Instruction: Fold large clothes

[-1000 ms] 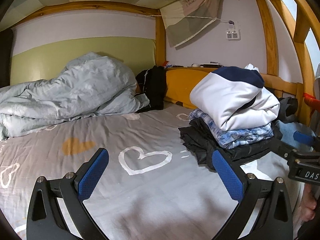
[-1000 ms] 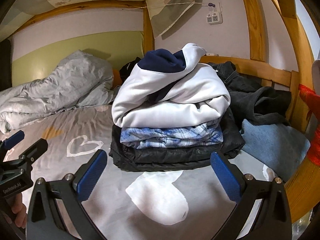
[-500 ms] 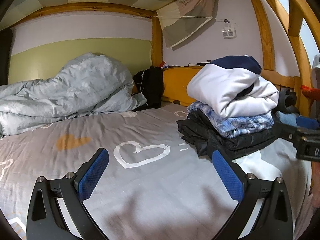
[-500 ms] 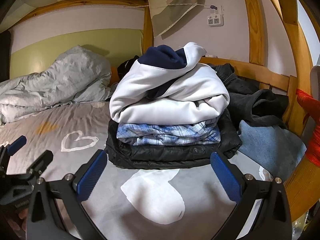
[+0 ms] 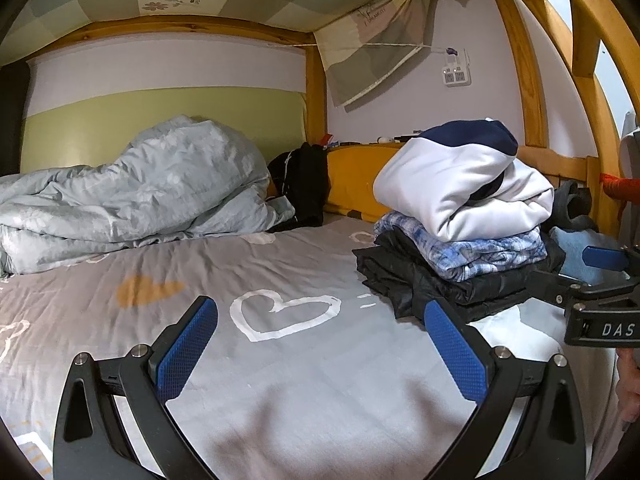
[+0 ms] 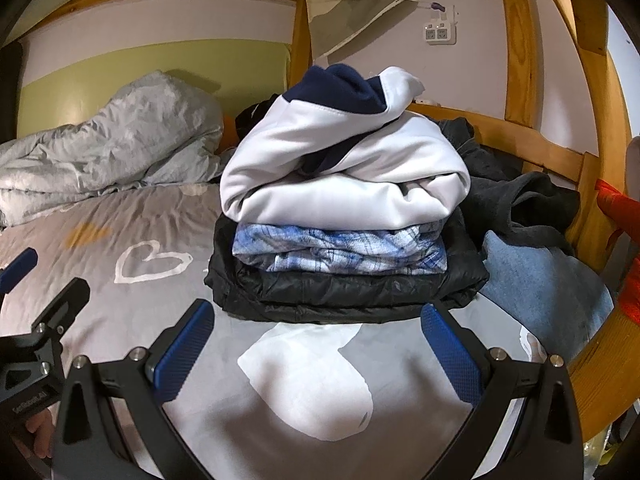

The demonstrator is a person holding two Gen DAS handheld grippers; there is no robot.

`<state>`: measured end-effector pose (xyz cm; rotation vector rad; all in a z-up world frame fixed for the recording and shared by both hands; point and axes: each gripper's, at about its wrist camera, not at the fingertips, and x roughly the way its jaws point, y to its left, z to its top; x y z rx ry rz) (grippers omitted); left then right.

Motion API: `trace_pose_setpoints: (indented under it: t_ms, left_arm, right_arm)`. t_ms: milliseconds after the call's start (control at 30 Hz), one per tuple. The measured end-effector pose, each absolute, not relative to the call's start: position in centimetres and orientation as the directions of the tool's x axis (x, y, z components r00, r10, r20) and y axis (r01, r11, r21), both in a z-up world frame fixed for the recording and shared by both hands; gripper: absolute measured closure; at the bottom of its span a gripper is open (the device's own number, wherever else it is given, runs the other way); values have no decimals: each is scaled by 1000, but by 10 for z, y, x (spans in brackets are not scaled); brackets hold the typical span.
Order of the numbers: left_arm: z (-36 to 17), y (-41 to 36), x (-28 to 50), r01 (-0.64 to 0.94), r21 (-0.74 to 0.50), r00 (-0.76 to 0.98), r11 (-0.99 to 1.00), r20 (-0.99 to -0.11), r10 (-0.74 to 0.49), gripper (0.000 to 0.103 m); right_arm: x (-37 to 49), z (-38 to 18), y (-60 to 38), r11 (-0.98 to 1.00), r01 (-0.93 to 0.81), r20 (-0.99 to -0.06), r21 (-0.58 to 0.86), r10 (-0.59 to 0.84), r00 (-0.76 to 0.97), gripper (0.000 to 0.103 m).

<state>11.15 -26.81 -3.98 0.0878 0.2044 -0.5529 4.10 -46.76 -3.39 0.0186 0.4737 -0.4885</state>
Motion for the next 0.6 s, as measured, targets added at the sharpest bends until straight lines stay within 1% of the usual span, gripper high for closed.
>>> trace_pose_setpoints:
  t_ms: [267, 600]
  left_arm:
    - [-41, -267, 114, 541, 4, 818, 841, -234, -526, 0]
    - [-42, -269, 110, 528, 20, 830, 849, -226, -511, 0]
  right_arm:
    - [41, -35, -469, 875, 470, -444, -117, -469, 764, 0]
    - [39, -34, -480, 882, 469, -469, -51, -436, 768, 0]
